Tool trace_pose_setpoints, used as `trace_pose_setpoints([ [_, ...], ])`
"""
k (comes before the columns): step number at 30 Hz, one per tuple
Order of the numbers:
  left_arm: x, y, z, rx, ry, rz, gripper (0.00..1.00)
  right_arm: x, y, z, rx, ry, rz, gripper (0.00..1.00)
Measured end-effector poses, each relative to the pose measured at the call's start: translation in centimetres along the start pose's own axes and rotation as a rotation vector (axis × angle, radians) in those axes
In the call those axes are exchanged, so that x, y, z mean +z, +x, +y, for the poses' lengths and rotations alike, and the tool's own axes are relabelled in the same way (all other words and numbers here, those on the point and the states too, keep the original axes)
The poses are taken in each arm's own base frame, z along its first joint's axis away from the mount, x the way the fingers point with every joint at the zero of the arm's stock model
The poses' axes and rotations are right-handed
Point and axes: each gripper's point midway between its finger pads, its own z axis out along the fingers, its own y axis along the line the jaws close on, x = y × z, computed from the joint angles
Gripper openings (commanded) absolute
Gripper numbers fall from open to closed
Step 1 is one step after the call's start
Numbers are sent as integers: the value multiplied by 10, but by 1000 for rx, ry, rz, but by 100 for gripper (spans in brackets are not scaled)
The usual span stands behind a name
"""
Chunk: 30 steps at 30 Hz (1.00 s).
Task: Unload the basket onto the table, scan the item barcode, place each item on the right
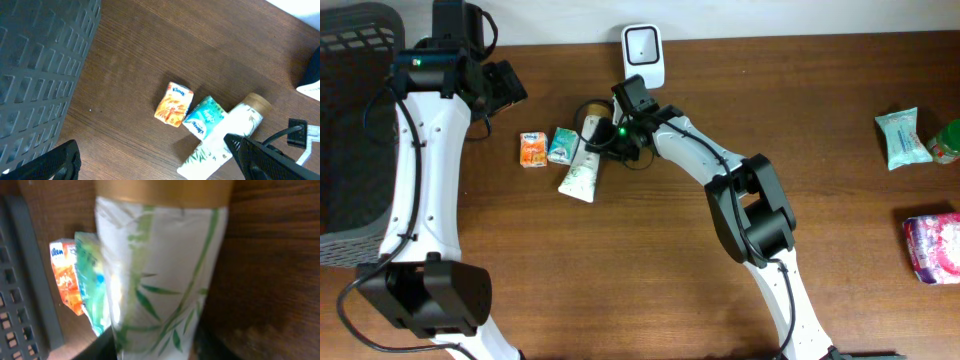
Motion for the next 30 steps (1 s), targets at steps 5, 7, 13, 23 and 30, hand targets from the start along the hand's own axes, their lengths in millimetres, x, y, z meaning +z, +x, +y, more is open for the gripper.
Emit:
trace_pose_setpoints([
  [5,0,0,0,0,-1,0,99,-5,2,-1,-18,-5,30,4],
  [7,0,0,0,0,0,0,99,-17,9,-8,-15,57,67,4],
  [13,0,0,0,0,0,0,99,-124,39,-87,51,672,185,4],
  [23,0,0,0,0,0,0,99,-204,64,-192,-14,1360,202,27],
  [30,0,0,0,0,0,0,99,-170,67,-150,-40,1220,169,61],
])
